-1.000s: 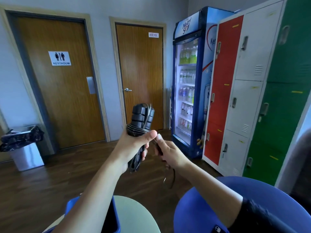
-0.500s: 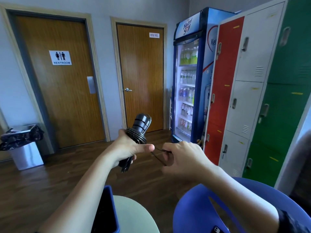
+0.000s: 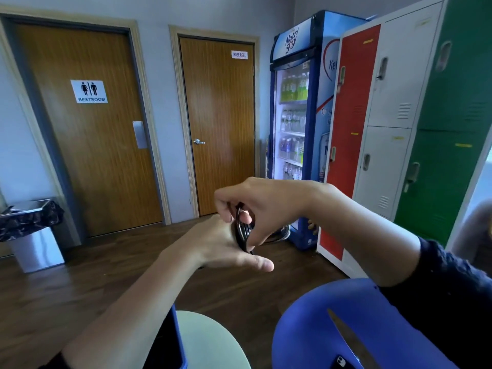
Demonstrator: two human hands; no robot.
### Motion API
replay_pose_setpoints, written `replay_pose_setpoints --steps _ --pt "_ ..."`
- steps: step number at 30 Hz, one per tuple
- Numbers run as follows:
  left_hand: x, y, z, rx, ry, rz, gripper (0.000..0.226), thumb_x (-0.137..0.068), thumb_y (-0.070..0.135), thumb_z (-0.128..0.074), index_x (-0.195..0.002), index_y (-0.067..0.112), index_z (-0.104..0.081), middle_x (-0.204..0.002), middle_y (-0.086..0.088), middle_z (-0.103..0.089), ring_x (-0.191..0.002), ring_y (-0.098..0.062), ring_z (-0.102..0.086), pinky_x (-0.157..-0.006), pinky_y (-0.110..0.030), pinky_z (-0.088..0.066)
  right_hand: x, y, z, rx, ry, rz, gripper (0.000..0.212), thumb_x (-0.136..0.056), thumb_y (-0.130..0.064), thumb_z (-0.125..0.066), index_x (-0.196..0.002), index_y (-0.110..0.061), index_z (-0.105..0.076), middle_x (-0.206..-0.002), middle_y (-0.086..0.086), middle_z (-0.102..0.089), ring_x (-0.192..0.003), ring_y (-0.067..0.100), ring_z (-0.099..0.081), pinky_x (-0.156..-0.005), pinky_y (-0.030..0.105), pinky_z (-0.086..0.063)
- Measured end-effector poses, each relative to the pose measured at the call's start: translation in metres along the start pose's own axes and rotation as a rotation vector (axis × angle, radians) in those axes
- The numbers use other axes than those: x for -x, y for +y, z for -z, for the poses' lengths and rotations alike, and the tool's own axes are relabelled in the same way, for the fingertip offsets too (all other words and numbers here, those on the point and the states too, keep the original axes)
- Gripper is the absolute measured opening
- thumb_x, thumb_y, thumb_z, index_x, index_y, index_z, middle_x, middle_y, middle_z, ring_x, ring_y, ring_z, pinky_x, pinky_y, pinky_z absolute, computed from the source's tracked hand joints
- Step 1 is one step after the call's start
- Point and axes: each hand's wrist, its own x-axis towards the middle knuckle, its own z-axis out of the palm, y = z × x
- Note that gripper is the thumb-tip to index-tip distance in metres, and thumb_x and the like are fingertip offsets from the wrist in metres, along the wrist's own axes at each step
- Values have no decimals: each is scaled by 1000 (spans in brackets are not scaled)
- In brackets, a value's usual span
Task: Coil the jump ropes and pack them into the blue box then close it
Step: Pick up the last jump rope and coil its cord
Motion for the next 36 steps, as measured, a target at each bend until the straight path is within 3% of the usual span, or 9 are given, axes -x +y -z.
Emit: replay_pose_setpoints --steps 3,7,10,12,15,19,22,30,36 --pt "4 -2 0 24 25 -28 30 -64 59 -74 -69 37 -55 -73 13 -61 -76 -7 -63 -79 -41 -56 1 8 4 -175 -3 -6 42 -62 -17 -88 -86 -14 -54 -81 4 -58 -64 3 -46 -58 23 -40" --pt "10 -6 0 159 39 -9 47 -63 51 -73 -103 38 -53 -94 9 -66 -87 -9 -65 -81 -36 -56 5 18 -2 -399 54 -16 34 -65 -10 -87 -85 -11 -59 -83 3 -55 -67 8 -48 -61 27 -41" --pt "10 -15 -1 263 64 8 55 -62 51 -73 -111 36 -53 -92 5 -67 -73 -6 -63 -63 -28 -51 10 26 -12 -468 178 -39 27 -69 -12 -85 -86 -11 -64 -91 -3 -58 -80 10 -58 -75 32 -50" --pt "11 -20 -3 341 52 3 58 -61 49 -73 -113 31 -54 -86 -4 -66 -59 -7 -60 -54 -27 -46 13 30 -21 -438 264 -53 25 -70 -17 -84 -88 -13 -66 -93 -5 -59 -85 10 -60 -79 32 -51" --pt "10 -22 -8 431 36 -1 57 -61 46 -74 -112 30 -54 -85 -16 -66 -56 -20 -58 -51 -30 -45 17 33 -33 -409 385 -35 25 -70 -19 -85 -89 -13 -69 -95 -6 -58 -87 8 -60 -81 25 -50" --pt "9 -24 -12 465 48 -1 58 -61 47 -74 -113 32 -54 -85 -9 -69 -61 -24 -60 -51 -31 -47 23 32 -43 -353 490 -50 22 -76 -22 -80 -94 -12 -72 -94 -9 -55 -90 11 -58 -84 29 -51" --pt "8 -25 -13 466 73 8 55 -61 52 -73 -109 32 -54 -81 -7 -69 -55 -18 -58 -49 -30 -45 27 28 -48 -152 558 -97 27 -80 -35 -75 -101 -18 -72 -92 -19 -56 -95 7 -53 -85 23 -44" --pt "2 -31 -17 361 134 61 67 -54 74 -69 -101 31 -50 -73 5 -64 -46 -3 -56 -45 -21 -42 28 20 -48 -80 501 -267 38 -81 -44 -70 -112 -23 -67 -105 -9 -60 -97 5 -52 -82 11 -37" --pt "0 -40 -18 301 163 67 66 -53 76 -71 -99 33 -50 -73 11 -63 -53 1 -58 -50 -20 -41 23 18 -50 -35 462 -355 43 -80 -51 -69 -116 -28 -66 -102 -9 -64 -95 10 -52 -83 26 -42"
